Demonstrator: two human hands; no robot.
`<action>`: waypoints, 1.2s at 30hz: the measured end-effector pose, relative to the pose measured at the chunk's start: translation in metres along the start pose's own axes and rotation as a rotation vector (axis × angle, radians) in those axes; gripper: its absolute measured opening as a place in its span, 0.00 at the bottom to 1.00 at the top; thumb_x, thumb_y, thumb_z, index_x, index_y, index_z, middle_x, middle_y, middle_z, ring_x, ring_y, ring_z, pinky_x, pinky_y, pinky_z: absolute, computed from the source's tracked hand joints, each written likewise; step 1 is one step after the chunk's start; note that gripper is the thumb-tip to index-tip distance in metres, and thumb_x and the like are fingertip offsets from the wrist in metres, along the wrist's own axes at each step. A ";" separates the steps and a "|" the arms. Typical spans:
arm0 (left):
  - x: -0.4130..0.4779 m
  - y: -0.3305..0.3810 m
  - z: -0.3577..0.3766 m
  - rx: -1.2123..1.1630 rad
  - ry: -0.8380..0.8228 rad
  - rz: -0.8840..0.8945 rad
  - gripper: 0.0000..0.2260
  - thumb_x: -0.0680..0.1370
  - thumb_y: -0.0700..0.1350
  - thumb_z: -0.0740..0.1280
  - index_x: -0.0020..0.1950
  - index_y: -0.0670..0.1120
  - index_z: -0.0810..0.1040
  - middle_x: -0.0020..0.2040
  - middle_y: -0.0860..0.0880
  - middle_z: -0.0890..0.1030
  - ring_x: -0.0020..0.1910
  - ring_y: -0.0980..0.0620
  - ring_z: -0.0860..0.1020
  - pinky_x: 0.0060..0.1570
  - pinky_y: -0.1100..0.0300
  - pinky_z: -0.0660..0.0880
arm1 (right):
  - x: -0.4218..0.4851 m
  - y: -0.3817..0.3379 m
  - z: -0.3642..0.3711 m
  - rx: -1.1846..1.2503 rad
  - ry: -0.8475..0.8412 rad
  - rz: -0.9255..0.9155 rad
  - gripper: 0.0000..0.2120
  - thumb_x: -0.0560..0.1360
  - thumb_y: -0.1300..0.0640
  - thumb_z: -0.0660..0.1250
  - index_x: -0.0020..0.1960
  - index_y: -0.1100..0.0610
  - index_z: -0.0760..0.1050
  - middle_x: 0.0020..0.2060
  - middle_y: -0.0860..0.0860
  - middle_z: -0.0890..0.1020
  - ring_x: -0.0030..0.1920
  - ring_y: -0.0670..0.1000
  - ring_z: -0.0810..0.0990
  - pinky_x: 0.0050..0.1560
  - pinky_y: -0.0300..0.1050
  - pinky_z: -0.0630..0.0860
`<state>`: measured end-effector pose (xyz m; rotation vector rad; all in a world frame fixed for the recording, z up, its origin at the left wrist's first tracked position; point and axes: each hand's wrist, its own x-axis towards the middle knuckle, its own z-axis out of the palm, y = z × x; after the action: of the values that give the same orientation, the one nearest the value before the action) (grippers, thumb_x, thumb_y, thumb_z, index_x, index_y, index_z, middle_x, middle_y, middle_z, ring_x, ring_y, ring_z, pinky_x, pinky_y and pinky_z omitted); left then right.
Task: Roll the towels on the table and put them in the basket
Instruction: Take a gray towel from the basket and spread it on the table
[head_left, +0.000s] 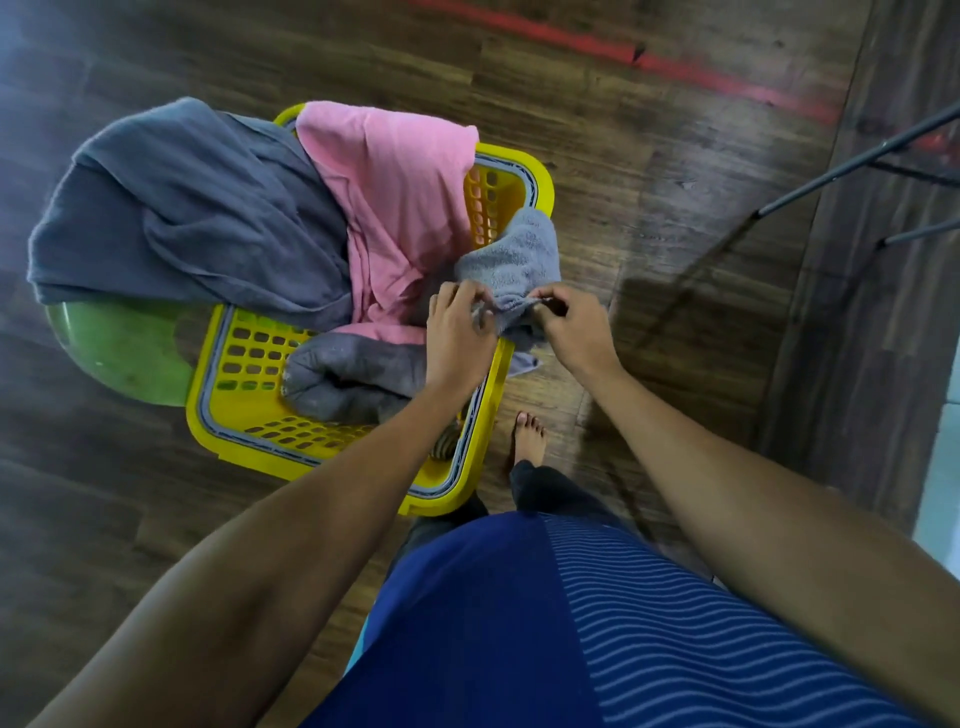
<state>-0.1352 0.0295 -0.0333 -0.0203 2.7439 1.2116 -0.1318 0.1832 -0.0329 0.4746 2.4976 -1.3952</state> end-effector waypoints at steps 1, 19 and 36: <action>-0.006 0.001 0.001 0.045 -0.005 0.068 0.08 0.69 0.36 0.66 0.47 0.43 0.76 0.46 0.46 0.76 0.48 0.44 0.73 0.50 0.50 0.70 | 0.002 -0.005 -0.002 -0.004 0.009 -0.009 0.06 0.74 0.59 0.68 0.49 0.55 0.82 0.45 0.48 0.83 0.50 0.48 0.80 0.51 0.43 0.74; 0.026 -0.001 -0.003 0.093 -0.157 -0.059 0.06 0.73 0.41 0.68 0.48 0.45 0.83 0.43 0.45 0.85 0.46 0.43 0.81 0.43 0.52 0.74 | 0.004 -0.007 -0.023 -0.066 0.152 0.019 0.03 0.74 0.57 0.68 0.48 0.52 0.77 0.46 0.52 0.80 0.45 0.48 0.77 0.44 0.38 0.69; 0.041 0.002 -0.013 0.061 -0.333 -0.134 0.06 0.74 0.41 0.68 0.38 0.44 0.81 0.36 0.46 0.80 0.42 0.46 0.80 0.39 0.57 0.69 | -0.018 0.000 0.032 -0.163 0.013 -0.025 0.07 0.75 0.53 0.64 0.49 0.53 0.79 0.47 0.51 0.82 0.47 0.54 0.79 0.44 0.49 0.75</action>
<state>-0.1779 0.0227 -0.0289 0.0039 2.4458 0.9939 -0.1137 0.1529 -0.0427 0.4216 2.6086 -1.1881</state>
